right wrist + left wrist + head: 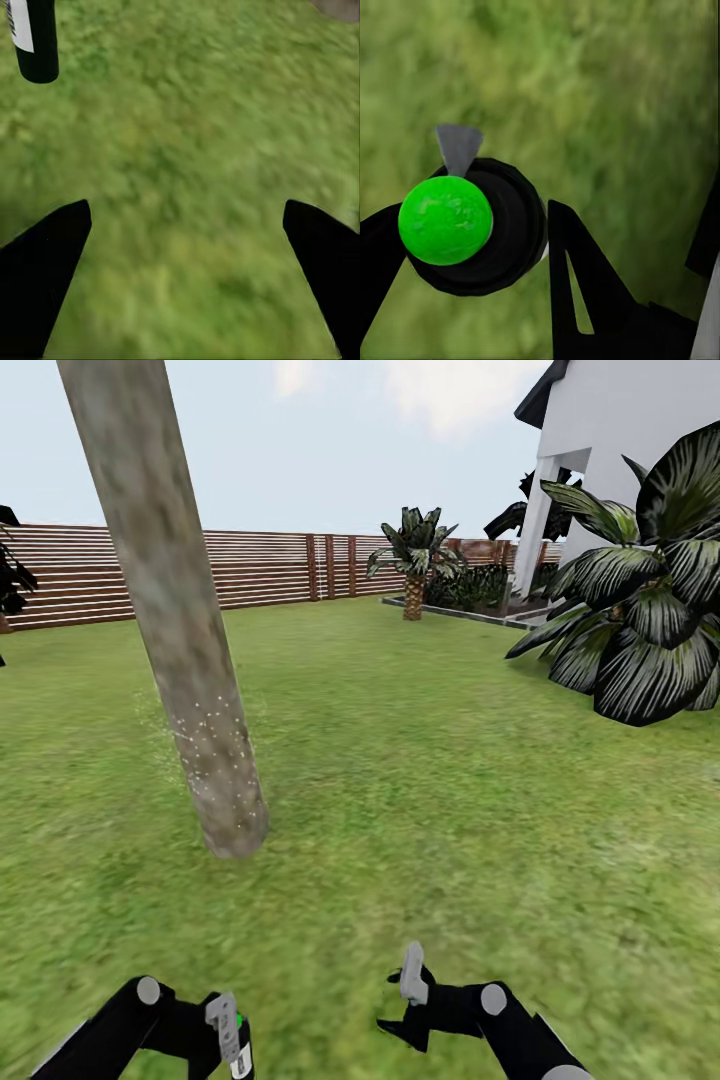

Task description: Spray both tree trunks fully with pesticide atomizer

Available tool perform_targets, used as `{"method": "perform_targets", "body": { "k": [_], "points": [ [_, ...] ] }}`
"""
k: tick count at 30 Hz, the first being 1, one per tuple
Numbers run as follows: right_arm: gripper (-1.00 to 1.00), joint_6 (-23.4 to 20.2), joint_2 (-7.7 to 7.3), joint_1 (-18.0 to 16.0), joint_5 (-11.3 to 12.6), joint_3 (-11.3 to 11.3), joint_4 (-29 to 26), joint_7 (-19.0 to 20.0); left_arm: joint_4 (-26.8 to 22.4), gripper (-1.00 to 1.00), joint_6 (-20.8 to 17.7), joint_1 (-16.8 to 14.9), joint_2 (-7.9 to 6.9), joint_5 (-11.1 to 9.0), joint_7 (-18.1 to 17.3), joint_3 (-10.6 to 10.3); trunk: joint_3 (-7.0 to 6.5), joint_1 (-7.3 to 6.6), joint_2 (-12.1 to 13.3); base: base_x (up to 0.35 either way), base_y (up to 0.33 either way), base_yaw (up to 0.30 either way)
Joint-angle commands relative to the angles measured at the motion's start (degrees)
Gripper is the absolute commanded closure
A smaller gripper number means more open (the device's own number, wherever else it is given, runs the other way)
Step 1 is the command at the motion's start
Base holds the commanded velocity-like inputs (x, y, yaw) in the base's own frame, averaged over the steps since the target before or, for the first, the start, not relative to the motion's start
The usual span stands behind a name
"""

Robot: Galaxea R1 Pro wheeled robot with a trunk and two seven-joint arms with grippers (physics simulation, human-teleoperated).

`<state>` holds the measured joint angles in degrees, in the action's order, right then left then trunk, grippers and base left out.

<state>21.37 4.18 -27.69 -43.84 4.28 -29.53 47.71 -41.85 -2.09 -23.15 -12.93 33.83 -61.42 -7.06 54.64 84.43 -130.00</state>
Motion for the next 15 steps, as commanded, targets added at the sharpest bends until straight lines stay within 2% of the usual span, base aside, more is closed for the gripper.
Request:
{"method": "perform_targets", "body": {
  "k": [1,5,7,9,10,12,15],
  "points": [
    [1.00,0.0,0.06,0.0,0.0,0.0,0.0,0.8,0.0,1.00,0.0,0.0,0.09,0.1,0.0,-0.7,0.00,0.00,0.0,0.000,0.000,0.000],
    [1.00,-0.1,0.16,0.0,-0.3,-0.1,0.0,1.7,-0.1,1.00,0.0,0.0,0.49,0.2,0.0,-3.8,0.00,0.00,0.0,0.000,0.000,0.000],
    [1.00,-0.2,0.44,-0.1,-0.4,-0.4,-0.1,1.8,-0.2,1.00,-0.2,0.0,1.37,0.3,0.0,-4.1,0.00,0.00,0.0,0.000,0.000,0.000],
    [1.00,-0.2,1.11,-0.2,-0.6,-1.6,-0.8,1.8,-0.2,1.00,-0.4,0.0,2.69,0.5,0.1,-4.2,0.00,0.00,0.0,0.000,0.000,0.000],
    [1.00,-0.3,1.99,-0.2,-0.7,-2.9,-1.8,1.8,-0.3,1.00,-0.5,-0.1,3.71,1.5,0.1,-4.2,0.00,0.00,0.0,0.000,0.000,0.000],
    [1.00,-0.4,3.07,-0.3,-0.7,-4.9,-2.2,1.7,-0.3,1.00,-0.7,-0.5,4.61,3.4,0.1,-4.2,0.00,0.00,0.0,0.000,0.000,0.000],
    [1.00,-0.4,3.64,-0.3,-0.8,-5.7,-2.3,1.7,-0.3,1.00,-0.7,-1.3,5.14,4.3,0.0,-4.1,0.00,0.00,0.0,0.000,0.000,0.000]
  ]
}}
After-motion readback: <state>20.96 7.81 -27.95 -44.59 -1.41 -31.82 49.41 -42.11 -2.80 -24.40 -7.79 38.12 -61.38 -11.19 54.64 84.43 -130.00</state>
